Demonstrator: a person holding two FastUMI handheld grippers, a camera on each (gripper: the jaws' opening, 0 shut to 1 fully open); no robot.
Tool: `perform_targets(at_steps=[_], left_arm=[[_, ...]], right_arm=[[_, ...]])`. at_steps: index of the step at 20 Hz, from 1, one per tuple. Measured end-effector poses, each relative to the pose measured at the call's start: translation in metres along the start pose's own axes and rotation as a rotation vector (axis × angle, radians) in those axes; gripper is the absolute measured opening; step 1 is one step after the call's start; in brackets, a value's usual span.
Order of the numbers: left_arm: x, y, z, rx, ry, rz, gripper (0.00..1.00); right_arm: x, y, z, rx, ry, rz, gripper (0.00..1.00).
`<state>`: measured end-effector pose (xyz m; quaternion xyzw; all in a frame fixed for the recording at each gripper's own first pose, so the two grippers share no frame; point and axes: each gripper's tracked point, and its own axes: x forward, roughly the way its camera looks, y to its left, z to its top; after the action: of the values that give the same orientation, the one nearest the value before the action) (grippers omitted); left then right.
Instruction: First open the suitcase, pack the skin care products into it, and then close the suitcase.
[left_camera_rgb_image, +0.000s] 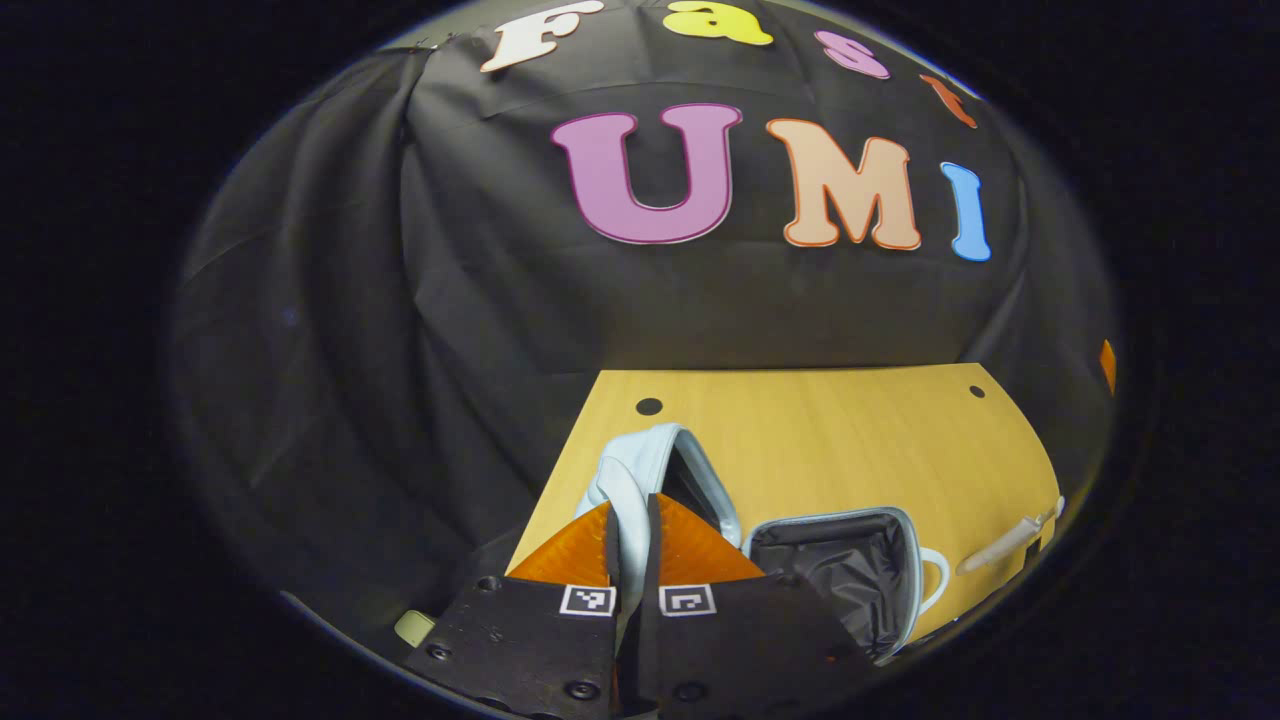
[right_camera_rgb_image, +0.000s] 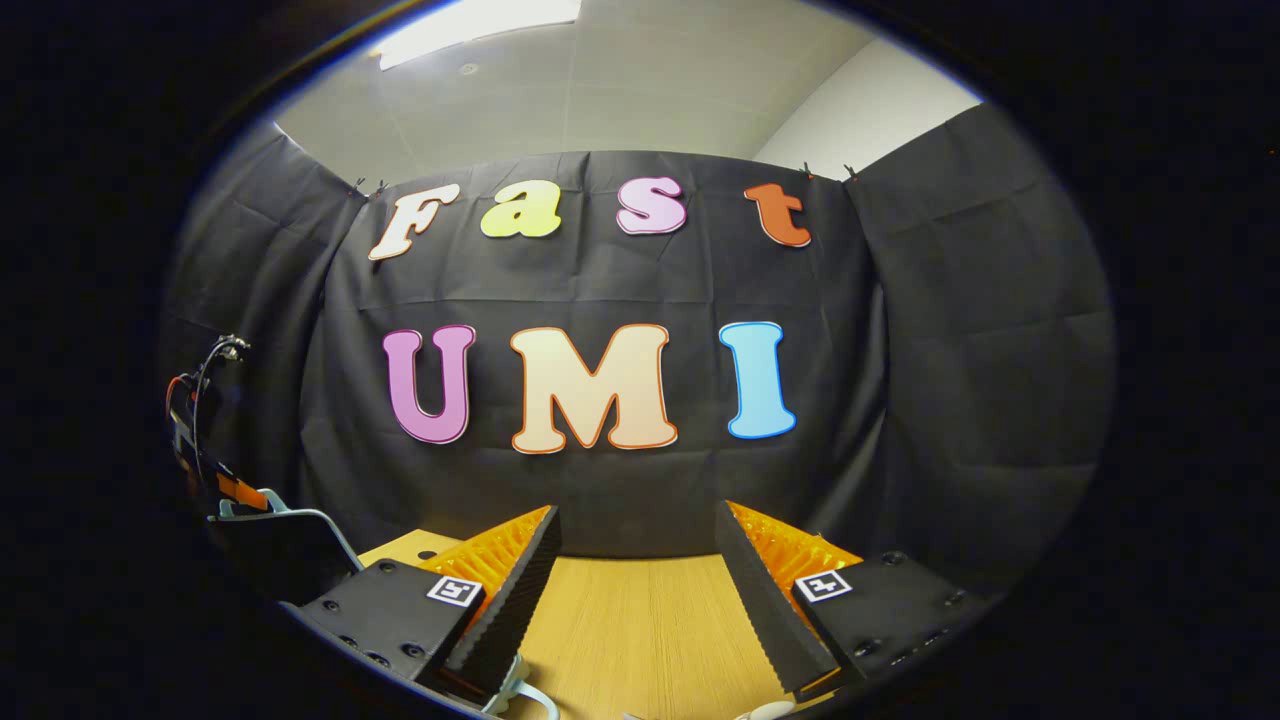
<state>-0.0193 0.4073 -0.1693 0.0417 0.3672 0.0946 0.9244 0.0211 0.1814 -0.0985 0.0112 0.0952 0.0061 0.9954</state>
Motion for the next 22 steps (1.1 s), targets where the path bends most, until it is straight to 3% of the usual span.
perform_targets(at_steps=[5, 14, 22], left_arm=[[0.024, 0.058, -0.017, -0.035, -0.016, 0.083, 0.01], [0.068, 0.099, -0.110, -0.283, 0.157, 0.044, 0.00], [0.104, 0.117, -0.194, -0.360, 0.291, 0.062, 0.00]], right_arm=[[0.001, 0.016, 0.007, -0.017, -0.018, 0.005, 0.97], [-0.006, 0.014, 0.005, -0.028, 0.008, -0.030, 0.97], [-0.017, -0.004, -0.002, -0.028, 0.052, -0.077, 0.98]])
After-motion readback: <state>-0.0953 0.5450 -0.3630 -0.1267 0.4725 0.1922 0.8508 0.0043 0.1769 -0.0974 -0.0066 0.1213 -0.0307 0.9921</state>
